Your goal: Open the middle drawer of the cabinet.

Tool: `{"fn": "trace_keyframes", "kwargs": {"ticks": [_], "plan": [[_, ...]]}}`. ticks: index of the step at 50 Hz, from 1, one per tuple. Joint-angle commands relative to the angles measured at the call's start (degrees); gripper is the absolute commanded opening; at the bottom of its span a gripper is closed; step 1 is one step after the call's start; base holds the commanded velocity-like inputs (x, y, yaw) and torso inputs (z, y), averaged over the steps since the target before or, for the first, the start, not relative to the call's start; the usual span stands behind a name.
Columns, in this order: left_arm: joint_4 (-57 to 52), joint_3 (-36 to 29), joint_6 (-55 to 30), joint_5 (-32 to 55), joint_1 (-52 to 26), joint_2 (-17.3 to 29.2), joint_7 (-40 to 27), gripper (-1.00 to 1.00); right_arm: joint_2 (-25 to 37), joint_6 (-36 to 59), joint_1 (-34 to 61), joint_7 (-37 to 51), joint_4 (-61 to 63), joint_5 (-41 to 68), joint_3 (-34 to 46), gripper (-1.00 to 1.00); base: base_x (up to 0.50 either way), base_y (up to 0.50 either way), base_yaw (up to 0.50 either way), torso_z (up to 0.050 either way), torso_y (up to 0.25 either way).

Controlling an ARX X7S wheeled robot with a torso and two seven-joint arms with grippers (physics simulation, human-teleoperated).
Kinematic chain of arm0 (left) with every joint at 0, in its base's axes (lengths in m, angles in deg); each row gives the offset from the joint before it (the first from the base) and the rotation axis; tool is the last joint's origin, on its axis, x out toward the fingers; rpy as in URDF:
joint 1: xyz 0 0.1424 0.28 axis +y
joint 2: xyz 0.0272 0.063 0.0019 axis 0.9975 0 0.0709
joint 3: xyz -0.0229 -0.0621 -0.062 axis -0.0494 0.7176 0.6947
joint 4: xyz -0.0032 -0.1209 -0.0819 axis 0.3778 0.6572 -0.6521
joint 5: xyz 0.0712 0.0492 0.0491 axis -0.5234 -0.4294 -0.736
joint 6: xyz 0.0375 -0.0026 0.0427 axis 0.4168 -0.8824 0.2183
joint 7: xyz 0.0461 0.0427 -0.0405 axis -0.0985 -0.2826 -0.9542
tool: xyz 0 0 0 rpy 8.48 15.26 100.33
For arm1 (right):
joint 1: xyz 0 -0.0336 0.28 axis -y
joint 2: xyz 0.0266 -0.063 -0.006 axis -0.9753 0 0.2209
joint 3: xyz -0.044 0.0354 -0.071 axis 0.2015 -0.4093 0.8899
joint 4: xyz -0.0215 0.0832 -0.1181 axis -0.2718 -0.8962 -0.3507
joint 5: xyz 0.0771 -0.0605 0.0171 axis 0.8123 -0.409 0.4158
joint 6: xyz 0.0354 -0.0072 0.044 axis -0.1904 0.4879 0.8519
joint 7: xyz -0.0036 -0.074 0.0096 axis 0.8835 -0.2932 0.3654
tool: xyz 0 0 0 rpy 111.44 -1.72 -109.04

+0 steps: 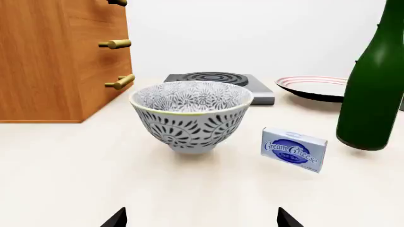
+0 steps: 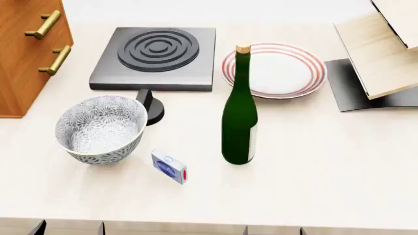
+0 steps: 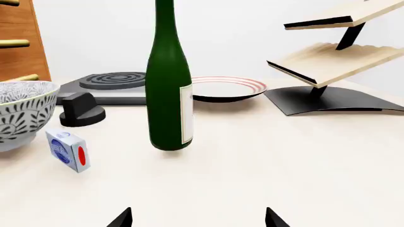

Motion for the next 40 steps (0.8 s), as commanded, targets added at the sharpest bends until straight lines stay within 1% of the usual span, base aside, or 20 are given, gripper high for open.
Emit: {"fn": "trace_keyframes", "kwargs": {"ticks": [1, 15, 17, 22, 25, 28, 29, 30, 32, 37, 40], "plan": [[0.1, -1.1, 0.0, 0.9, 0.0, 0.9, -1.1, 1.0, 0.9, 0.3, 0.2, 1.3, -0.3, 0.4, 1.3, 1.0, 0.0, 0.0, 0.0, 0.0, 0.0], [0.2, -3.6, 0.0, 2.9, -0.1, 3.0, -3.6, 1.0, 3.0, 0.0, 0.4, 4.0, -0.5, 2.5, 3.7, 1.0, 0.0, 0.0, 0.0, 0.0, 0.0], [0.5, -4.3, -0.3, 1.5, -0.3, 3.2, -4.7, 1.0, 3.1, -0.1, 0.5, 4.3, -0.5, 2.7, 3.9, 1.0, 0.0, 0.0, 0.0, 0.0, 0.0], [0.2, -4.1, 0.2, 4.0, -0.4, 3.5, -4.4, 1.0, 3.5, -0.6, 0.4, 4.6, -0.3, 3.7, 4.2, 1.0, 0.0, 0.0, 0.0, 0.0, 0.0], [0.7, -4.7, 1.3, 3.2, -0.2, 3.9, -4.9, 1.0, 3.7, -0.3, 0.5, 5.6, -0.1, 3.0, 4.6, 1.0, 0.0, 0.0, 0.0, 0.0, 0.0], [0.9, -5.0, 3.4, 5.4, 0.1, 4.8, -2.7, 1.0, 3.9, -0.9, 0.5, 6.3, 0.1, 2.7, 4.9, 1.0, 0.0, 0.0, 0.0, 0.0, 0.0], [1.0, -5.2, 3.4, 4.6, 0.1, 5.0, -3.1, 1.0, 4.0, -1.0, 0.5, 6.2, 0.1, 3.0, 5.0, 1.0, 0.0, 0.0, 0.0, 0.0, 0.0], [1.8, -5.6, 6.5, 2.8, 0.3, 4.9, -4.2, 1.0, 4.0, -1.0, 0.9, 7.1, 0.2, 2.1, 5.1, 1.0, 0.0, 0.0, 0.0, 0.0, 0.0], [2.0, -5.9, 7.2, 2.3, 0.4, 5.0, -4.6, 1.0, 4.2, -0.8, 1.0, 7.2, -0.1, 2.1, 5.4, 1.0, 0.0, 0.0, 0.0, 0.0, 0.0], [0.0, -5.7, 6.0, 3.2, 0.5, 5.0, -5.4, 1.0, 4.6, 0.3, 1.3, 7.8, 1.1, 3.1, 5.0, 1.0, 0.0, 0.0, 0.0, 0.0, 0.0], [-2.4, -5.6, 5.4, 3.4, 0.6, 5.3, -6.0, 1.0, 5.0, 2.4, 1.5, 8.5, 4.4, 3.7, 4.5, 1.0, 0.0, 0.0, 0.0, 0.0, 0.0]]}}
